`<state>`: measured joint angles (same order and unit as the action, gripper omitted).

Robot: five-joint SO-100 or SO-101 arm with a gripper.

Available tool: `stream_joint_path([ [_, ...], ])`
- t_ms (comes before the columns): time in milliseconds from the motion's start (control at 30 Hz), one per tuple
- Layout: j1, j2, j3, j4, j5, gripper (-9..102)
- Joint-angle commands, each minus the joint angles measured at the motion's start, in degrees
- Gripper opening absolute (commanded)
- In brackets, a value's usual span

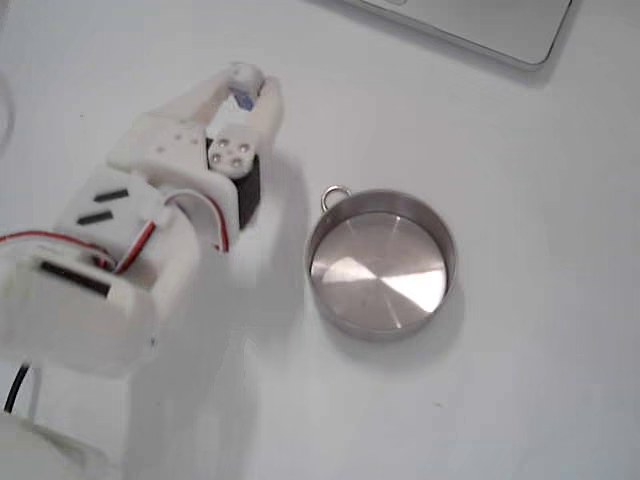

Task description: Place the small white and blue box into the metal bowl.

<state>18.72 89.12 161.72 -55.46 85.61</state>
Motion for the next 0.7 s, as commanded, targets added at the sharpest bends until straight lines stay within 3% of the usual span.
stream_joint_path([
  [0, 4.92, 8.53, 3.96, -0.7, 0.35, -2],
  [533, 27.51, 18.19, 17.23, -0.88, 0.35, 0],
  [667, 29.44, 18.37, 18.63, -0.97, 0.35, 8],
])
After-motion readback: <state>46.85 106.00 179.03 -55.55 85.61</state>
